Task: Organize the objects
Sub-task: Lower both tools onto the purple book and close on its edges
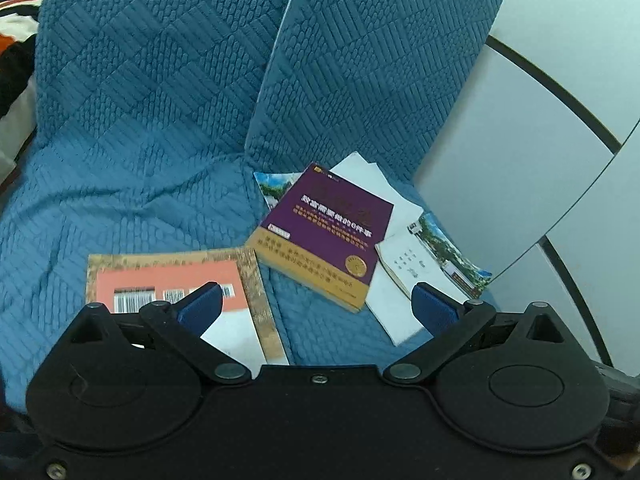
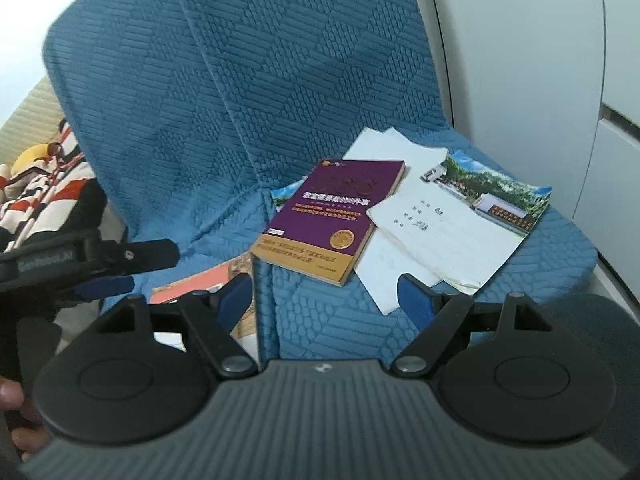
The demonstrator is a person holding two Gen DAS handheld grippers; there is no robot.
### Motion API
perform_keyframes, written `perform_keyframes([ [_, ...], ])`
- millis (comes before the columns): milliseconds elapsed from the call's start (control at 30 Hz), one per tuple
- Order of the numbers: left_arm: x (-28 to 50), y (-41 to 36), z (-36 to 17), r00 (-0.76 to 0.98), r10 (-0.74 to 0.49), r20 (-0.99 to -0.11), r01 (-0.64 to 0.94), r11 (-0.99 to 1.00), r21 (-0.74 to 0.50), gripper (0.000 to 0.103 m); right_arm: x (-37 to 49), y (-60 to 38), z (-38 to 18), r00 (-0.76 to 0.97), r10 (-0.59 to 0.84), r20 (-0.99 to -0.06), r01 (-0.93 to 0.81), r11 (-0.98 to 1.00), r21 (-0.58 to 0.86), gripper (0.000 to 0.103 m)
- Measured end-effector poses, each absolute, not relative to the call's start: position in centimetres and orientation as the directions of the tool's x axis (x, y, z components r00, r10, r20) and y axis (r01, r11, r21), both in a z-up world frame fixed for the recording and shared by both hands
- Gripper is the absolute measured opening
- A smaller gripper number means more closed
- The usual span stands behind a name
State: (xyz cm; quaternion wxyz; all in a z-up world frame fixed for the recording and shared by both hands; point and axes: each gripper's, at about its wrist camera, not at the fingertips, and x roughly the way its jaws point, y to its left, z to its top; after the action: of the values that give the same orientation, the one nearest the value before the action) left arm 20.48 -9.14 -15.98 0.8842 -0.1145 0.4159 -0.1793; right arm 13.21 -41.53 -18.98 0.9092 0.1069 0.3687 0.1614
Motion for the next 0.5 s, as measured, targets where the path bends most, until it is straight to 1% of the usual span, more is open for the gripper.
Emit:
perform_keyframes([
  [100, 22.1, -9.4, -16.6, 0.591, -0.399, -0.701, 0.227, 0.916, -0.330, 0.101, 15.0, -41.1, -20.1, 0.649, 0.370, -0.665, -0.191, 0.925, 0.328, 0.081],
  [200, 23.9, -9.6, -17.4, 0.574, -0.407, -0.711, 0.229, 0.913, -0.338, 0.101, 16.6, -40.8, -21.2, 0.615, 0.375, -0.693, -0.161, 0.921, 0.355, 0.081],
  [367, 26.9, -10.1, -18.9, 0.542, -0.394, -0.742, 0.228, 0.919, -0.322, 0.099, 19.0, -40.0, -22.5, 0.582, 0.380, -0.719, -0.133, 0.917, 0.377, 0.081],
  [500, 29.1, -10.5, -20.0, 0.509, -0.388, -0.769, 0.259, 0.920, -0.293, 0.099, 20.6, -39.8, -23.4, 0.561, 0.377, -0.737, -0.090, 0.913, 0.399, 0.081],
])
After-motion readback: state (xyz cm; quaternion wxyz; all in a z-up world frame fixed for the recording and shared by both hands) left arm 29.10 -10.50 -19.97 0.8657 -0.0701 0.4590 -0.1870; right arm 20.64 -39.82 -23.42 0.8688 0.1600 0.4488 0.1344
